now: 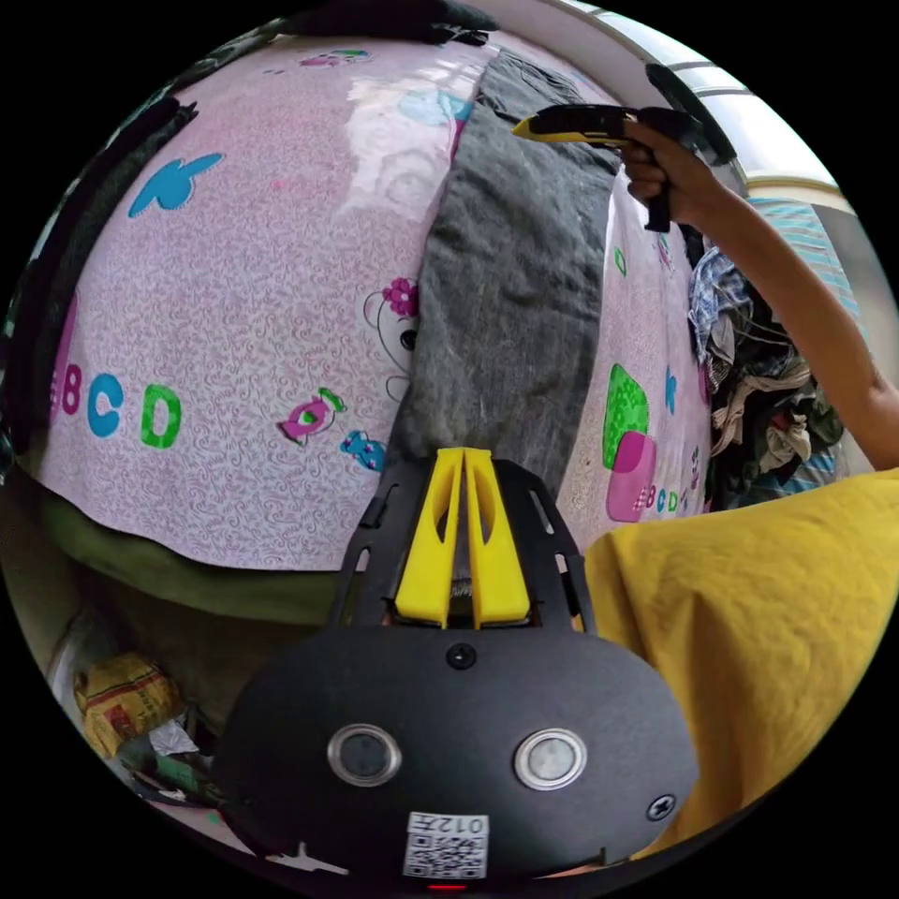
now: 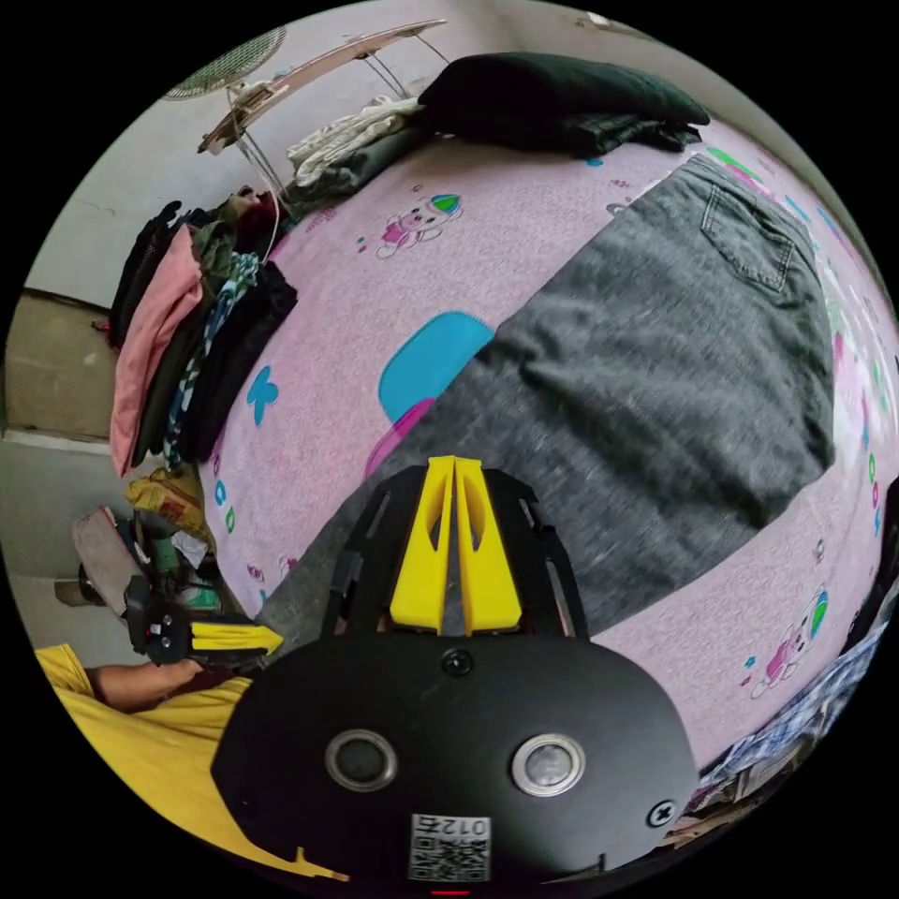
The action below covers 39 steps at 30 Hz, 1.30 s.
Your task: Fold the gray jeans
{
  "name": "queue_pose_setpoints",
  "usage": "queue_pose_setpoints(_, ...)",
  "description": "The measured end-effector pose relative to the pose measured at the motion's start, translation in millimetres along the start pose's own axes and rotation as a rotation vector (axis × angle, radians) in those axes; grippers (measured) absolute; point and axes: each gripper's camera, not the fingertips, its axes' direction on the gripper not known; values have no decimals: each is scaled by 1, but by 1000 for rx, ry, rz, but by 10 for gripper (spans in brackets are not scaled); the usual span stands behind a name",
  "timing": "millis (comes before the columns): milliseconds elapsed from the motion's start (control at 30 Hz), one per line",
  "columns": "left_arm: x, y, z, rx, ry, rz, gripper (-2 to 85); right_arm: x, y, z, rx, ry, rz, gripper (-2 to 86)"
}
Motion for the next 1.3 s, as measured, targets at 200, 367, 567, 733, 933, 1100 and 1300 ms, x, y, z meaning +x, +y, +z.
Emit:
queue_pose_setpoints(200,-24,40,15,-15,25,-45,-1,7,74,44,-52,-82,25,0)
queue_pose_setpoints(367,-45,84,29,29,102,-129,-2,-1,127,81,-71,-208,34,0)
queue_pose_setpoints(567,-54,128,43,42,97,-151,-2,-29,182,137,-136,-384,-9,0)
queue_pose_setpoints(733,-42,139,21,170,-63,-63,-2,-17,205,142,-147,-385,-114,0)
queue_pose_setpoints(933,-26,78,35,189,-72,135,-1,89,202,117,58,-290,172,2)
queue_pose_setpoints(1100,-30,63,72,51,-118,158,-1,105,221,144,-8,-224,155,3)
queue_pose_setpoints(1300,-63,114,95,53,-19,22,-1,106,248,154,-53,-235,51,8)
